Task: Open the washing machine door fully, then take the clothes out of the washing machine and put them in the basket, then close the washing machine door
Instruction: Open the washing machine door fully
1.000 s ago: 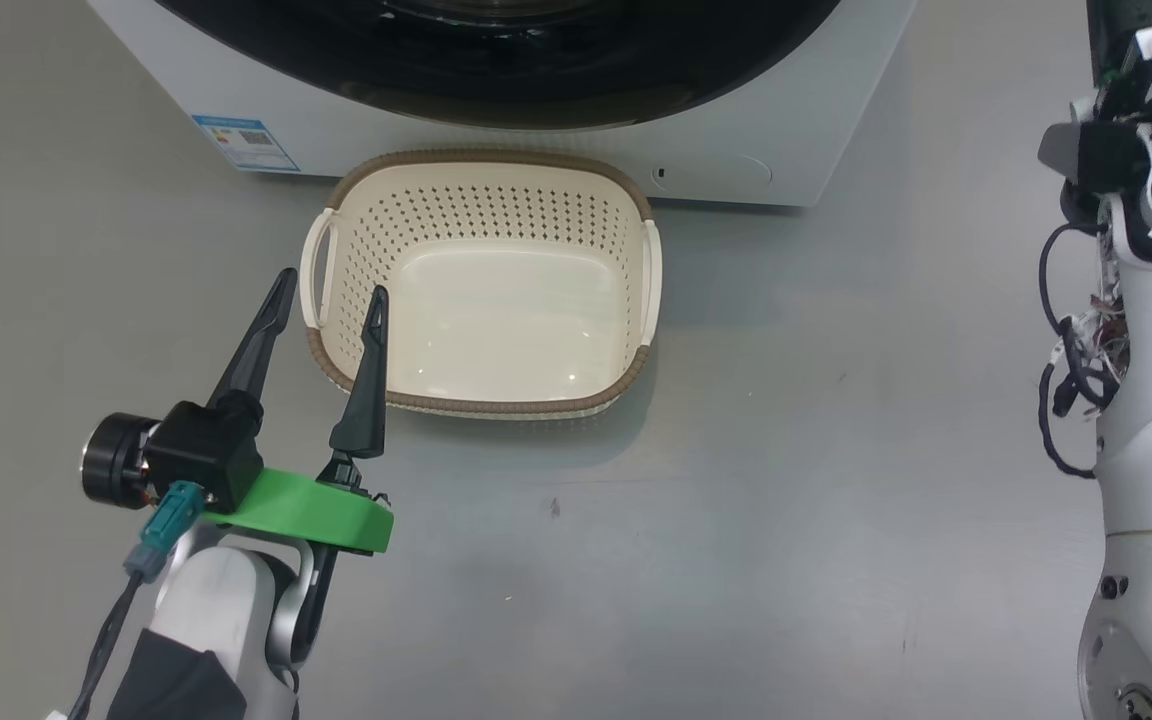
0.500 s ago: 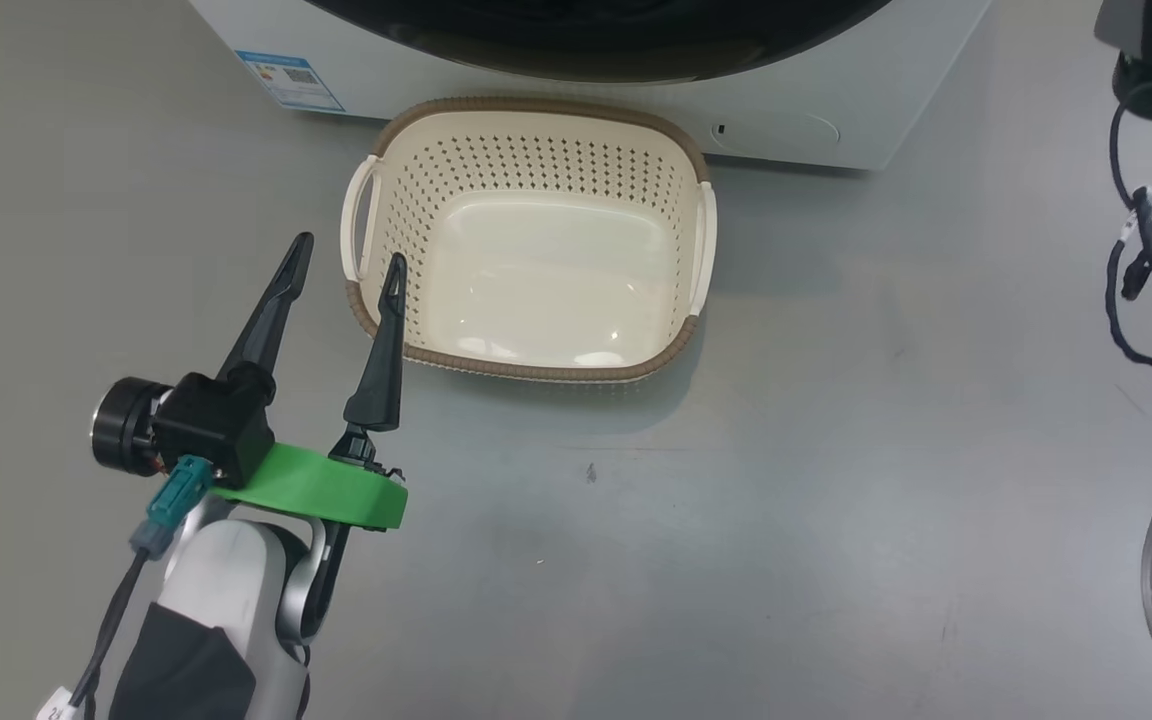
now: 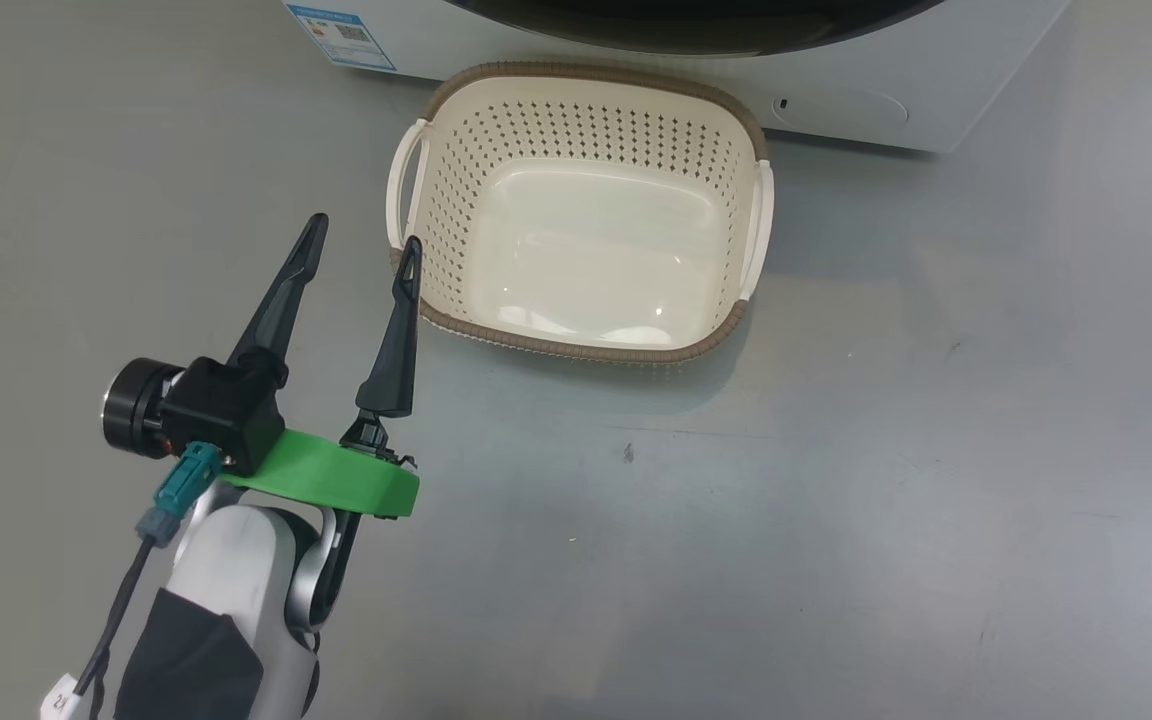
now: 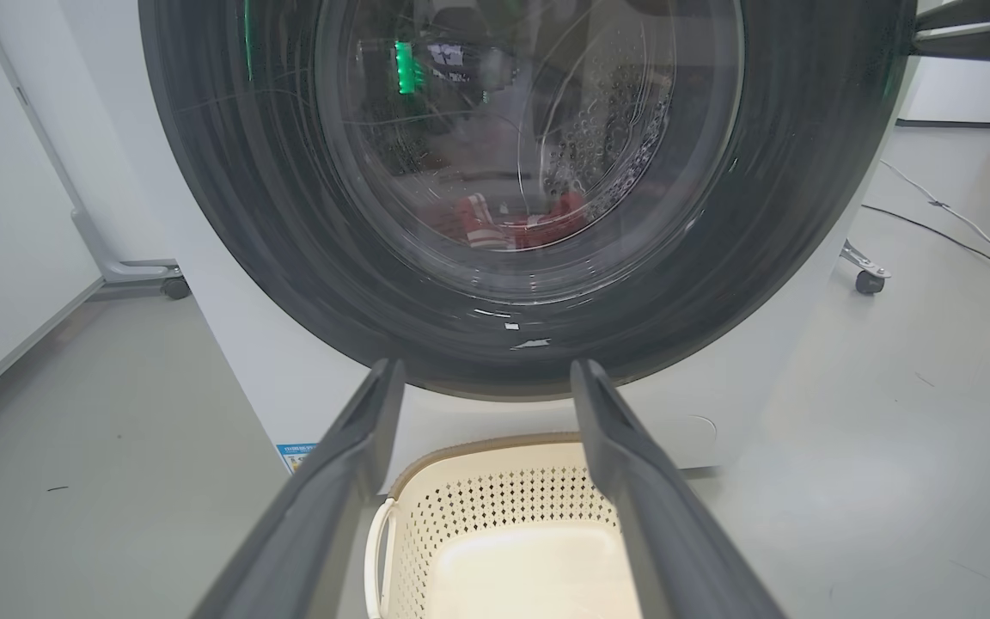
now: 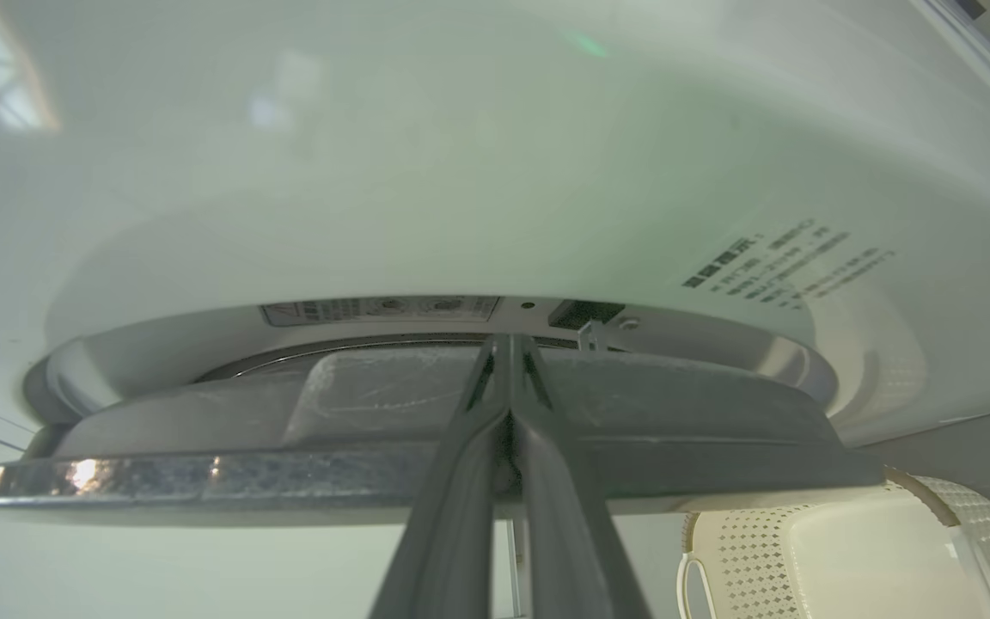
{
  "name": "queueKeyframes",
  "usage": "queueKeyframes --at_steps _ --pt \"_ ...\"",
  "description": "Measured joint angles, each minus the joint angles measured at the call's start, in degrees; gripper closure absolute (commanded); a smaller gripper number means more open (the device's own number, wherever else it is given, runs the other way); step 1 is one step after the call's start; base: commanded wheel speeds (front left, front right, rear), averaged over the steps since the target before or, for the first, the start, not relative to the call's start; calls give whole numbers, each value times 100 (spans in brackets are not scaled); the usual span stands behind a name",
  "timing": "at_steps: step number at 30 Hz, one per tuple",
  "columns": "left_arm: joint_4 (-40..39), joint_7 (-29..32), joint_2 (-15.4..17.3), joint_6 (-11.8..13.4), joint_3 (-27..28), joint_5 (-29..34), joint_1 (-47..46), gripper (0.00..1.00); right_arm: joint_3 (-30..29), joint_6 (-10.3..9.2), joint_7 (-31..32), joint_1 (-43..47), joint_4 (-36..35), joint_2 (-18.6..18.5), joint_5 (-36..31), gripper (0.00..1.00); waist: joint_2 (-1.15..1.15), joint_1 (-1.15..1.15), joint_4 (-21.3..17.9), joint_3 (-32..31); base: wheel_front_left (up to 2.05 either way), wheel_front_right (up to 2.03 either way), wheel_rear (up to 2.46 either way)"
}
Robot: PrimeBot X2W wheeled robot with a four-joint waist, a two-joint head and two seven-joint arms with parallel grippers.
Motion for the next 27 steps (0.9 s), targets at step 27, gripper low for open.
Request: queueKeyframes --at_steps 27 --pt "-51 0 -19 15 -38 -82 -62 0 -21 214 851 -428 657 -196 350 100 0 0 102 73 0 0 0"
